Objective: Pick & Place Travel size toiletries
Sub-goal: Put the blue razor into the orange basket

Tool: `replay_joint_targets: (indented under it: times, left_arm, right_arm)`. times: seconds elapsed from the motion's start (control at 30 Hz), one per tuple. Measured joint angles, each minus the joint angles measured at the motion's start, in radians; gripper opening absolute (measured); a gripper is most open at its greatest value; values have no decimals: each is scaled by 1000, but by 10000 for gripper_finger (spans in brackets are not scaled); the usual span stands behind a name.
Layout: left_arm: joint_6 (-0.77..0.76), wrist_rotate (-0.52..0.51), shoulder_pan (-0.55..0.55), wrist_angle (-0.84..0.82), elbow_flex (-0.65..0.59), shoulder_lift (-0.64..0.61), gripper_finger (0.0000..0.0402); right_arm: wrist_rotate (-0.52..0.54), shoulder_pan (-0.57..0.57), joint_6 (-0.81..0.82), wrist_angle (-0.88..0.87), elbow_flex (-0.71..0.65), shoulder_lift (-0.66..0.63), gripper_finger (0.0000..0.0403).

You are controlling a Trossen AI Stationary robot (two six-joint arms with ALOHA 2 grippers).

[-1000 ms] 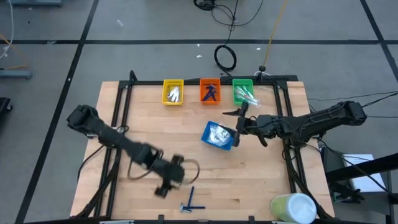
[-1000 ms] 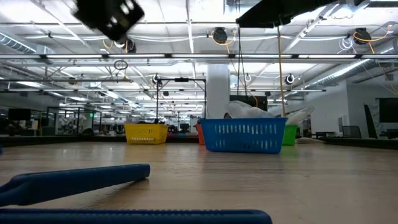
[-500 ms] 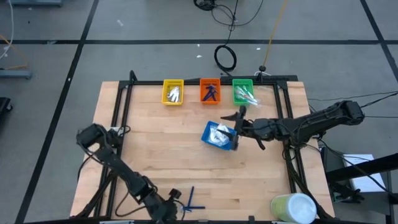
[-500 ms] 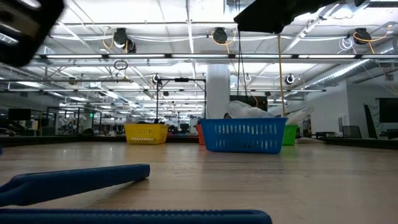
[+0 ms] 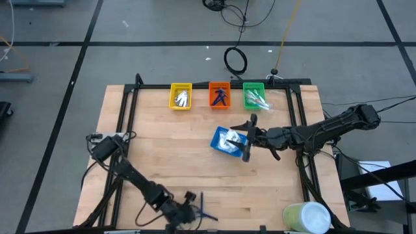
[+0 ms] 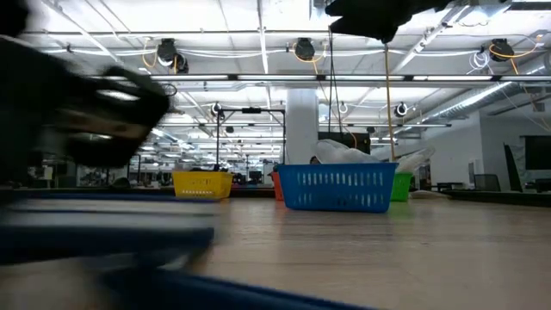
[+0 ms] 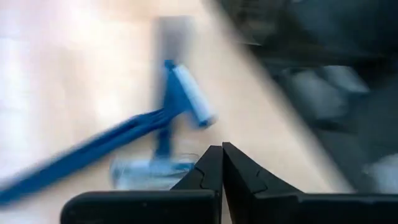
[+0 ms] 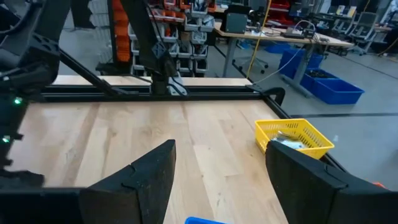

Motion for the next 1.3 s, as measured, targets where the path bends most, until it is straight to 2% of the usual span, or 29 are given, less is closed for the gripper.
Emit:
replay_joint_targets:
  times: [0.17,0.27,0.3,0.37,0.43,0.5,0.6,0.7,0.8,0.9,0.97,1.1,1.3]
  left_arm:
    - [85,-233,117,-21,-2,3,2]
    - [79,-417,215,-20,-4,4,6]
    - [74,-448,248,-19,-4,-5,9]
    - [85,-441,308,-46,-4,-34,11]
    - [117,-374,342,-86,-4,-86,7]
    - [167,-333,347,-95,-4,-144,2]
    - [261,-328,327,-55,-29,-243,7]
    - [310,-317,305,84,-111,-341,11]
    - [318,-261,298,304,-256,-428,5]
    - [256,-239,306,482,-398,-482,2]
    - [194,-238,311,538,-459,-492,8]
    - [105,-235,314,571,-495,-494,26]
    - [73,-236,315,560,-495,-494,49]
  right_arm:
    - [2,1,-10,-8,0,0,238]
    - [1,4,-18,-36,0,0,238]
    - [1,8,-22,-44,0,0,238]
    - [1,15,-36,-68,0,0,238]
    - [1,40,-46,-112,0,0,238]
    - [4,89,-34,-175,1,0,238]
    - [48,188,80,-248,1,33,238]
    - [88,307,218,-290,2,97,238]
    - [107,399,336,-333,14,198,238]
    - [105,449,450,-480,42,299,238]
    - [103,460,509,-549,62,356,238]
    - [1,444,540,-604,61,428,240]
    - [-209,378,537,-515,62,501,255]
